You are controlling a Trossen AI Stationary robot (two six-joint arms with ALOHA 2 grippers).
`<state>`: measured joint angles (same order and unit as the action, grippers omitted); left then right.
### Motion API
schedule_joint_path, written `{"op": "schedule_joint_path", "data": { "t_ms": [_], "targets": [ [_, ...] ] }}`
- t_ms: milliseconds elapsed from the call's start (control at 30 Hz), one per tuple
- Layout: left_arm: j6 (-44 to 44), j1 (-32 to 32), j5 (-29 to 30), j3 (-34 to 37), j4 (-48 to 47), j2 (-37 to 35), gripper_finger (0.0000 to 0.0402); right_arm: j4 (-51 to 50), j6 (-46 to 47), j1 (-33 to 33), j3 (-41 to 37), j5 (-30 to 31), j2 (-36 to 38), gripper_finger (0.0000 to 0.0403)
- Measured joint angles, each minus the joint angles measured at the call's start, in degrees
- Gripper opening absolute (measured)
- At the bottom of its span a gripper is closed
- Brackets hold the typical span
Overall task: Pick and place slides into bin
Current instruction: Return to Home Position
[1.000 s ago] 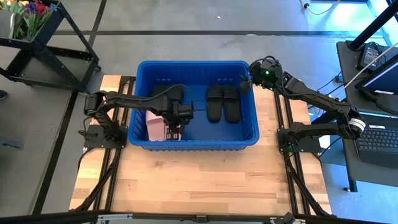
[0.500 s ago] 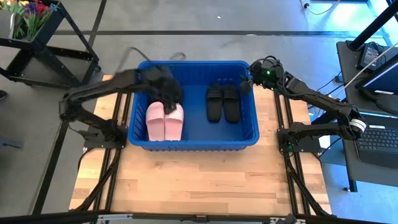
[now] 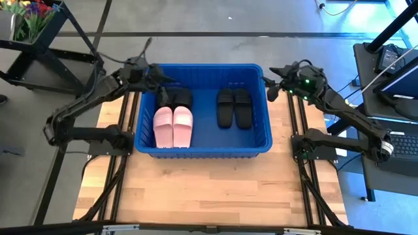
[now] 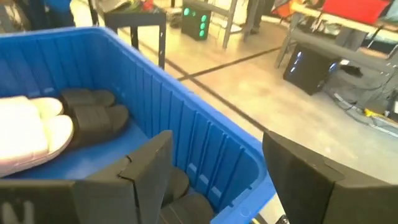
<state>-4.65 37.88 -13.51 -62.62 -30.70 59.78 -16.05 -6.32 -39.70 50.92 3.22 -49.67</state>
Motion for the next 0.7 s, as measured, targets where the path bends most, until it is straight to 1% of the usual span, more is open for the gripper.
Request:
{"op": "schedule_joint_path", "data": {
  "t_ms": [133,267,333,433,567,700],
  "targets": [
    [1.31,5.30,-0.95,8.12,8.02,-5.29,0.0183,1.85,0.69,-2.17,-3.55,0.15,4.92,0.0251],
    [3.13,9.45,-1.00,16.44,15.37,-11.12,0.0183,7.26,2.80,-5.26,-9.51,0.12,10.86,0.0251],
    [4.21,11.16,-1.03,19.33,15.97,-14.18,0.0183,9.02,3.09,-6.88,-11.98,0.14,14.09,0.0251],
    [5.19,13.68,-0.52,22.73,15.70,-19.37,0.0183,9.07,3.33,-8.86,-13.66,0.17,18.06,0.0251],
    [5.55,16.93,0.86,26.98,16.02,-26.54,0.0183,9.11,4.20,-11.16,-15.07,0.14,22.54,0.0251],
    [6.38,19.74,0.96,31.71,17.63,-33.07,0.0183,9.17,5.18,-13.02,-17.76,0.15,26.14,0.0251]
  ]
}}
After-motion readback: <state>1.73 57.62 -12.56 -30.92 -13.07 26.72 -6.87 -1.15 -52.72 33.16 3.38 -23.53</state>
